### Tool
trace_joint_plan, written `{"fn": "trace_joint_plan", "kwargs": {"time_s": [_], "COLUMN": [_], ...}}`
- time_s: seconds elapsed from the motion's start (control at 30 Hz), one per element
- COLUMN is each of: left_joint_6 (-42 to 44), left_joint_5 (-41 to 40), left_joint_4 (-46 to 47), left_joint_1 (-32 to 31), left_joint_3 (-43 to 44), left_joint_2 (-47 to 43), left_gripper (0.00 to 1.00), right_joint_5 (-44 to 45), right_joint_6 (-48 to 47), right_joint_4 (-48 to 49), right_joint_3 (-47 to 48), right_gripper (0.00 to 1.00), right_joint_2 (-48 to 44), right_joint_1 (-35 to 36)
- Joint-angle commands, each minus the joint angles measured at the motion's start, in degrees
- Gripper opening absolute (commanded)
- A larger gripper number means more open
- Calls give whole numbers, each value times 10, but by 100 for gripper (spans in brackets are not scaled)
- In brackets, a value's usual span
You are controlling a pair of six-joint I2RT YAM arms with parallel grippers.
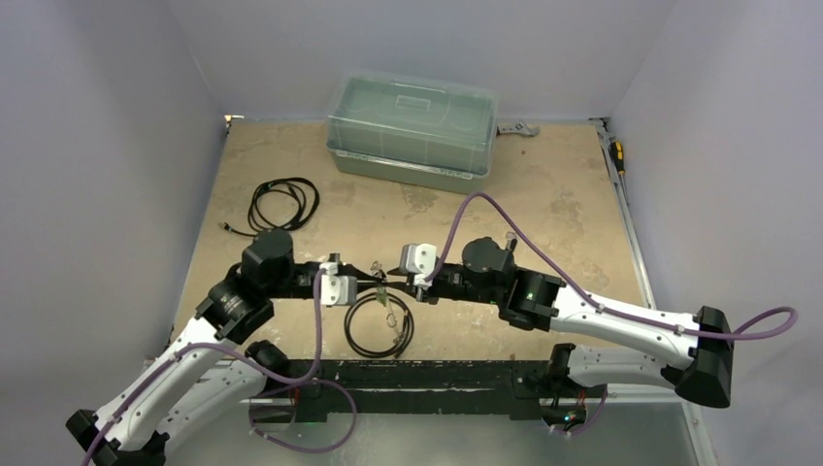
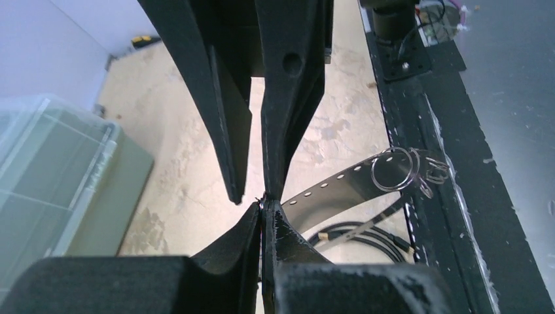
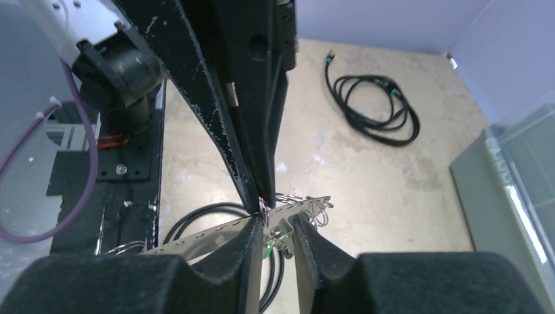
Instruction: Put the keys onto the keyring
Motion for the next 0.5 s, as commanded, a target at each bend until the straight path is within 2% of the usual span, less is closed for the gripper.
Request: {"fn": "trace_joint_plan", "kwargs": {"time_s": [0.0, 0.3, 0.47], "left_joint_6": [-69, -210, -244], "left_joint_5": [25, 19, 5], "left_joint_4": [137, 343, 400], "left_joint_1": [-5, -4, -4], "left_joint_3": [-41, -131, -154], "left_joint_2": [-53, -125, -142], "left_gripper": [0, 0, 0], "right_joint_5": [-3, -28, -35], "right_joint_6": [21, 26, 26], "right_joint_4": [60, 67, 65], "right_joint_3": [-1, -1, 0], "right_gripper": [28, 27, 29], "right_joint_2": [-34, -33, -34], "right_joint_1": [3, 3, 3]}}
